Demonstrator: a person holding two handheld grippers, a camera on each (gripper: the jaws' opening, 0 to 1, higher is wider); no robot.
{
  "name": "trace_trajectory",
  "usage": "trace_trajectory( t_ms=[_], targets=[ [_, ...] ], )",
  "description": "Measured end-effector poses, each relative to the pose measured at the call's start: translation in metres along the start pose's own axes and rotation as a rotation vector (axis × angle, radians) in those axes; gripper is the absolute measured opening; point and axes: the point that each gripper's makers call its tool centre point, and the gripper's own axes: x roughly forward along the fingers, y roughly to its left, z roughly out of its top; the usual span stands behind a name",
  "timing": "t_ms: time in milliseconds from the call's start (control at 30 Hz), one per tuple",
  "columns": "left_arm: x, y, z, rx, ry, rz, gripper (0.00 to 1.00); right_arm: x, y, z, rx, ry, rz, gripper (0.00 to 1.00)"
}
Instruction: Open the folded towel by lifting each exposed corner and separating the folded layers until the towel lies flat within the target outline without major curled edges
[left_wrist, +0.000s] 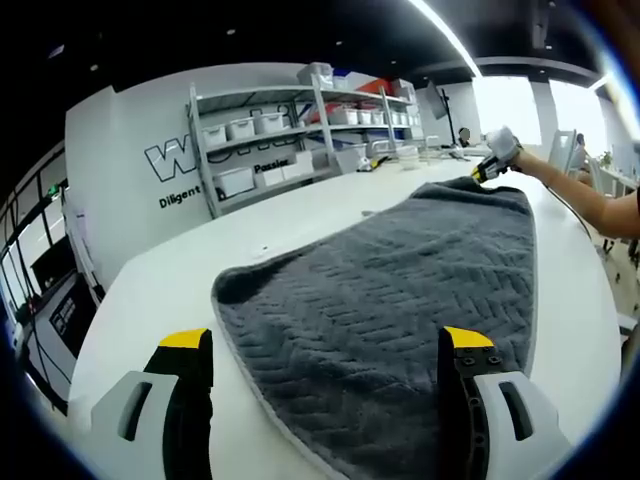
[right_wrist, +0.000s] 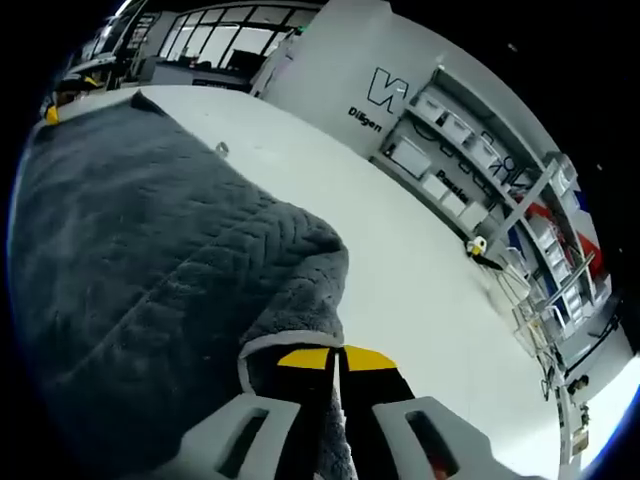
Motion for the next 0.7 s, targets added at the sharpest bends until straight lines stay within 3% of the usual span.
trace_trajectory(
  t_ms=[67, 300, 600, 700],
  targets=[
    [-0.001, 0.001, 0.000, 0.000, -0.002, 0.003, 0.92, -0.001, -0.001, 0.001, -0.006, 0.003, -0.006, 0.00],
    [0.000, -0.002, -0.001, 0.001, 0.004, 0.000, 0.92, 0.000, -0.034, 0.007, -0.029, 0.018, -0.093, 0.00],
    [0.001, -0.004, -0.003, 0.011, 0.014, -0.003, 0.92, 0.017, -0.069, 0.009, 0.001, 0.024, -0.167, 0.00],
    [0.001, -0.003, -0.004, 0.010, 0.018, 0.000, 0.92, 0.021, -0.074, 0.011, -0.034, 0.045, -0.177, 0.00]
  ],
)
